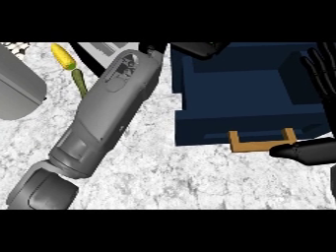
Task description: Pick up the cup, place it into the drawer and close the drawer
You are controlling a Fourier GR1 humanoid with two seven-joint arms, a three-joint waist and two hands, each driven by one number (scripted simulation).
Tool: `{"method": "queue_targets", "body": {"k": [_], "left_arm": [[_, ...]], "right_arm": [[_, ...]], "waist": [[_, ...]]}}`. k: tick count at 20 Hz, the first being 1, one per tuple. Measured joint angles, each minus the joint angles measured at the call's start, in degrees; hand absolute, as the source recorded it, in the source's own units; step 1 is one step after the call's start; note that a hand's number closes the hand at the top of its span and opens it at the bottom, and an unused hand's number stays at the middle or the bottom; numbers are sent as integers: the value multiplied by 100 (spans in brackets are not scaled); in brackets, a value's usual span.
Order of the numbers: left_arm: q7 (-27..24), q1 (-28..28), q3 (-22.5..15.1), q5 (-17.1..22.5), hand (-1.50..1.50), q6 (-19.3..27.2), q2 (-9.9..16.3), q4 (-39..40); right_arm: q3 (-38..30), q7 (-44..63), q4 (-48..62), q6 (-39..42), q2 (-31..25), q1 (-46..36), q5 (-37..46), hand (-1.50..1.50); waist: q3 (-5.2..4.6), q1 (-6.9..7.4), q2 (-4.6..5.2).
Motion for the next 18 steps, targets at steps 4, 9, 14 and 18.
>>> {"method": "queue_targets", "body": {"k": [4, 9, 14, 18], "left_arm": [[180, -340, -339, 170, 150, 240, -2, 661], [421, -446, -856, 384, 150, 29, -2, 1183], [476, -338, -1313, 477, -150, -145, -3, 1448], [403, -235, -1507, 659, -150, -187, -3, 1440]], "right_arm": [[74, -39, 48, -1, 56, -121, 4, -150], [157, -25, 162, 17, 76, -368, 1, -150], [260, -37, 231, 95, 82, -556, -14, -150], [358, -13, 246, 162, 107, -704, -59, -150]], "waist": [[2, -148, 48], [5, -373, 105], [8, -613, 175], [5, -771, 214]]}}
